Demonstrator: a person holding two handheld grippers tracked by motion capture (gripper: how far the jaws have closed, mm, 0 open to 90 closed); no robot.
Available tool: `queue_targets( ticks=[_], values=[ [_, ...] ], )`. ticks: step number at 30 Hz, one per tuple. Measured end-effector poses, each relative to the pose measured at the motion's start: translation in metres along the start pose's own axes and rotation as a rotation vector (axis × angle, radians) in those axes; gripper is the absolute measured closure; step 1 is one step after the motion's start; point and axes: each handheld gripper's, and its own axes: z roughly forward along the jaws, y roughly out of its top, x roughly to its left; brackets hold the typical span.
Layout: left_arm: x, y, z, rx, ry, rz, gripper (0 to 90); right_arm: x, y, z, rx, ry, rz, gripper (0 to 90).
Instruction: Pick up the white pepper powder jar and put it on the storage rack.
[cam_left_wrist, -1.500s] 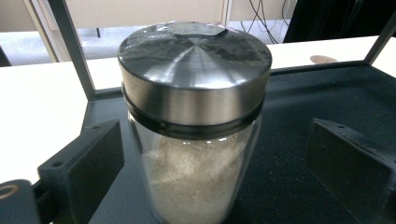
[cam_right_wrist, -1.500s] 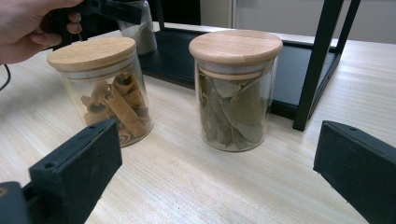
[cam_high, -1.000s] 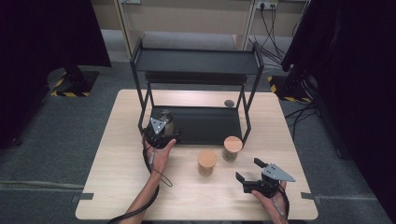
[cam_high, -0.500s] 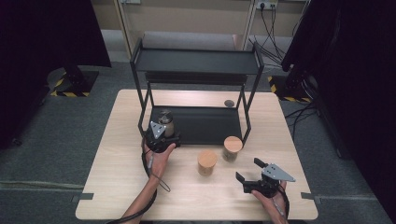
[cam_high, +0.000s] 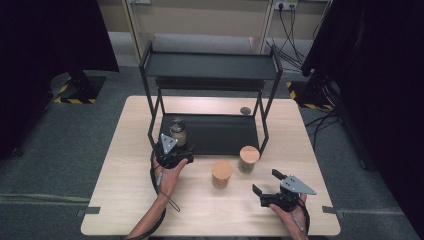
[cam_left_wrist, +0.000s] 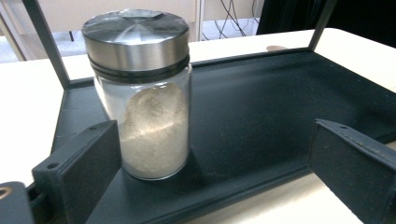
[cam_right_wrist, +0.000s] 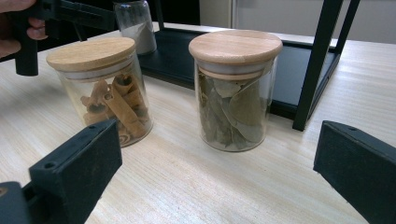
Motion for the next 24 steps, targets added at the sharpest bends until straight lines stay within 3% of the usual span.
queue_targets(
  ticks=[24],
  values=[
    [-0.007,-0.01,-0.02,-0.044,-0.049,-0.001,2.7,0.0,0.0,0.0,0.0,0.001,0.0,1.1]
  ],
)
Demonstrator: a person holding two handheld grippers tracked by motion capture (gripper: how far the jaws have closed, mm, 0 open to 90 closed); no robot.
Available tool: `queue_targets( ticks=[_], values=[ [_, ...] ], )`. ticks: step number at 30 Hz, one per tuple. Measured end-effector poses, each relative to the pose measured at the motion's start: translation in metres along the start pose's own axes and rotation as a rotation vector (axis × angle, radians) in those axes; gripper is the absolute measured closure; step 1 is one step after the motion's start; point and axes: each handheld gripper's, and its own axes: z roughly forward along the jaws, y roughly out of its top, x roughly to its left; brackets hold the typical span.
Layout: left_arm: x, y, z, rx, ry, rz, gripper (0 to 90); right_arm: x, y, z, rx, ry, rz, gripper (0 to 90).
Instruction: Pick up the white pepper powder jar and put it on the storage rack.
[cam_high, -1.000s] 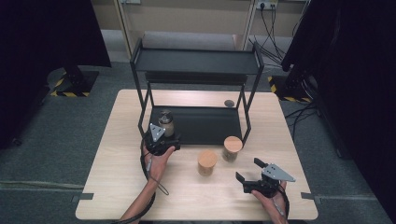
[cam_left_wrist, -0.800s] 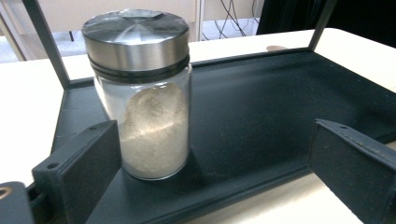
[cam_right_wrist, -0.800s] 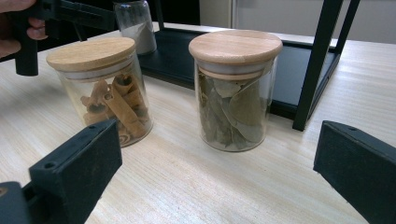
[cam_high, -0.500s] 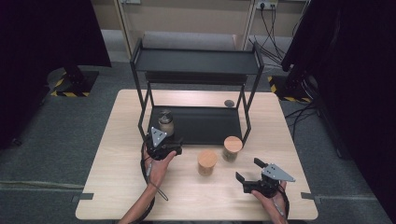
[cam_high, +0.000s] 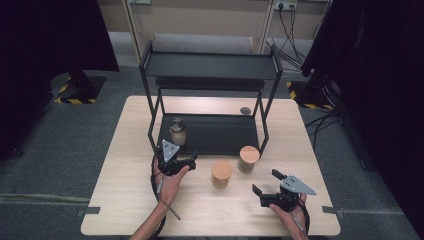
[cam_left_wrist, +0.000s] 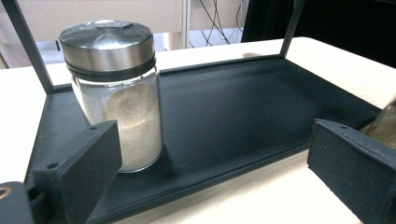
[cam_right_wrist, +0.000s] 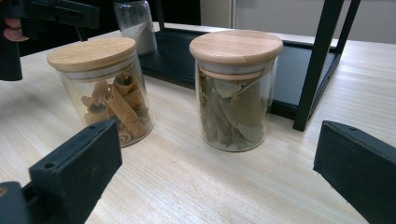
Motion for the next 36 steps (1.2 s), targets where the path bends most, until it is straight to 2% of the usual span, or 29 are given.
queue_targets(
  ticks=[23,36],
  values=[
    [-0.001,-0.013,-0.026,-0.02,-0.031,0.011,2.5,0.001,0.0,0.0,0.002,0.0,-0.002,1.1],
    [-0.001,-0.022,-0.047,-0.051,-0.05,0.006,2.4,0.001,0.0,0.0,0.003,0.0,-0.002,1.1]
  ],
)
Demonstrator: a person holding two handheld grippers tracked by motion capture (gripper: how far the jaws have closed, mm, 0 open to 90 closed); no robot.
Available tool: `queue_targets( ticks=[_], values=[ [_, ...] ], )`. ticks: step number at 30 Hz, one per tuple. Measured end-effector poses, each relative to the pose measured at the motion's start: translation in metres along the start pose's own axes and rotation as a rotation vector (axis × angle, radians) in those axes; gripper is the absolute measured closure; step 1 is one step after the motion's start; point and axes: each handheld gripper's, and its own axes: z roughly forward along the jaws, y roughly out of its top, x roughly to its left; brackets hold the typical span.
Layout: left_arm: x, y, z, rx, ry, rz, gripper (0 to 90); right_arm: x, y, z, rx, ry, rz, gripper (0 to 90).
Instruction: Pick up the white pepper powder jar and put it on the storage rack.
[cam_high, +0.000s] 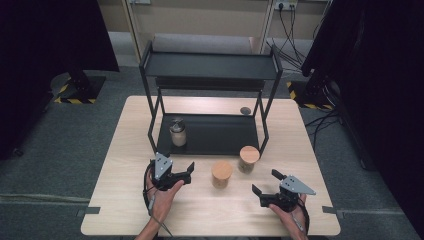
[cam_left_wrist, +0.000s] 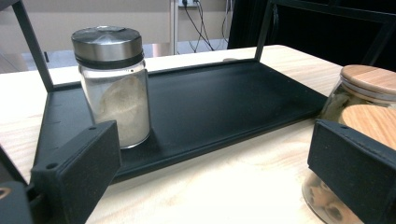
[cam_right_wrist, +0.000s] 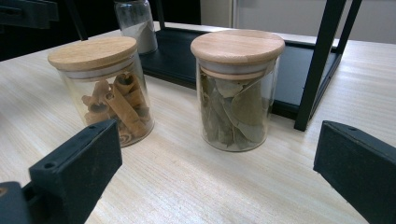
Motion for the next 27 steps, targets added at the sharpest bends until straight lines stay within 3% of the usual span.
queue_targets(
  ticks=[27],
  values=[
    [-0.013,-0.01,-0.025,-0.035,-0.056,0.029,2.3,0.0,0.0,0.0,-0.001,0.0,0.0,1.1]
  ],
)
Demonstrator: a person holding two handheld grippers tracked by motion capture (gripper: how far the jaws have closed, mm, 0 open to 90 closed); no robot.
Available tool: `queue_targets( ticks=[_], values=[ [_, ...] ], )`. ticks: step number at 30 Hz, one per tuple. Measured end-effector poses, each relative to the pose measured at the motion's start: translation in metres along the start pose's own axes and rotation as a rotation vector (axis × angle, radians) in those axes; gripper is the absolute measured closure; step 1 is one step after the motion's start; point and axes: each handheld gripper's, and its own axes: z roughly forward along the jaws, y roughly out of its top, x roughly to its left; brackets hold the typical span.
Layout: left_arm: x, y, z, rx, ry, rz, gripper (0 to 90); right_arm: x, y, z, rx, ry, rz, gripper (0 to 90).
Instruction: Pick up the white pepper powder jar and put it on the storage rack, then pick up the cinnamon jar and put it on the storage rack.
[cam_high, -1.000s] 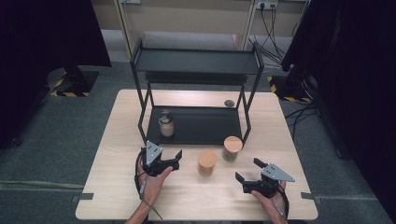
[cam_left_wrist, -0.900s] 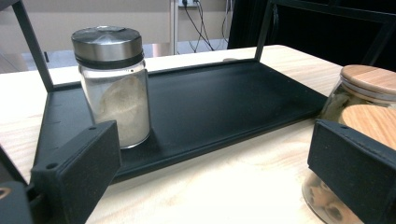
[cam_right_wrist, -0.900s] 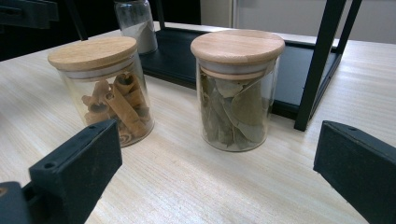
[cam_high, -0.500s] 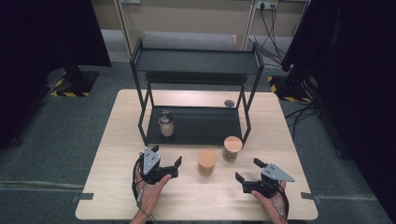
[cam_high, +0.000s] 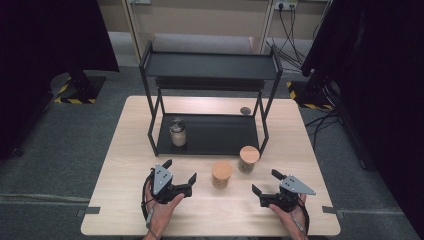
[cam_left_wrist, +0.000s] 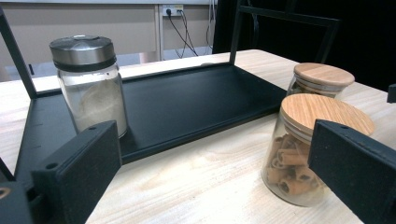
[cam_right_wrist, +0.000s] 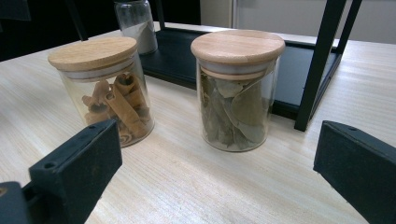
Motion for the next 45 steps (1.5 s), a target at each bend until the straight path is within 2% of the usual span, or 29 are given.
queue_targets(
  ticks=[11,15,25,39,45],
  values=[
    [-0.001,-0.008,-0.004,0.01,-0.004,-0.006,2.3,0.0,0.0,0.0,0.0,0.002,0.0,1.1],
    [-0.002,-0.01,-0.004,0.022,-0.01,0.006,2.2,-0.001,0.0,0.0,-0.001,0.003,0.002,1.1],
    [-0.005,-0.017,-0.009,0.019,-0.017,0.009,2.1,-0.001,-0.001,0.0,-0.004,0.004,0.002,1.1],
    [-0.002,-0.025,-0.012,0.016,-0.036,-0.001,2.1,-0.001,0.0,0.0,-0.002,0.006,-0.001,1.1],
    [-0.001,-0.027,-0.009,0.033,-0.049,0.0,2.0,-0.001,-0.001,0.0,-0.004,0.008,0.0,1.1]
  ],
)
